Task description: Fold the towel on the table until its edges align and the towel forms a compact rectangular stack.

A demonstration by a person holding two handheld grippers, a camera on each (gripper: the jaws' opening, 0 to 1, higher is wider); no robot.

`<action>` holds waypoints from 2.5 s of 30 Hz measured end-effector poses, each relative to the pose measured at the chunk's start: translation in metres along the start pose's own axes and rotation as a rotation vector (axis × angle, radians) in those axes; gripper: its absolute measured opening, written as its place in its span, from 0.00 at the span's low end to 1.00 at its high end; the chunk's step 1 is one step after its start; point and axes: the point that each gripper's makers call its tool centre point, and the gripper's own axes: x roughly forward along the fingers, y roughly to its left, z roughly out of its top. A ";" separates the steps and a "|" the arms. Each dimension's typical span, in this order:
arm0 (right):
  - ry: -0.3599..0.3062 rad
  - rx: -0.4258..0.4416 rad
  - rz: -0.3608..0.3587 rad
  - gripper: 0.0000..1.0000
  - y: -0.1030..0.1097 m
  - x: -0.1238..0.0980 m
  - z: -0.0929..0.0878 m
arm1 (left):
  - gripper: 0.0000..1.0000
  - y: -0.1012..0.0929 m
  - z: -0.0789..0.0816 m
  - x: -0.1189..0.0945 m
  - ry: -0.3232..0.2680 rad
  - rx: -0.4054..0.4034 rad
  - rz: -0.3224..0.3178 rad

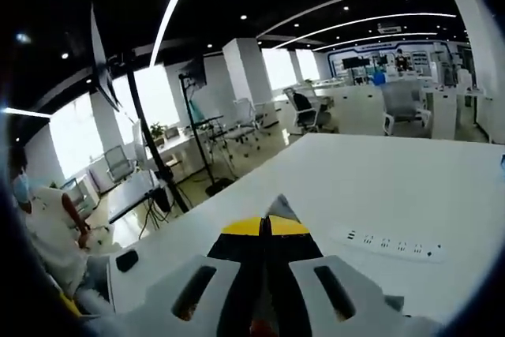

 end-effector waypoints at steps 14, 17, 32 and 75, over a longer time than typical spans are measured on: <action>0.043 0.042 -0.004 0.00 0.013 0.044 -0.033 | 0.09 0.026 -0.029 -0.002 0.050 -0.049 0.014; 0.052 0.047 0.004 0.00 0.017 0.052 -0.038 | 0.09 0.036 -0.034 -0.005 0.050 -0.082 0.034; 0.092 0.049 0.022 0.00 0.030 0.090 -0.067 | 0.08 0.066 -0.067 -0.009 0.058 -0.262 0.136; 0.178 0.084 0.007 0.00 0.037 0.167 -0.146 | 0.06 0.124 -0.157 -0.006 0.173 -0.457 0.357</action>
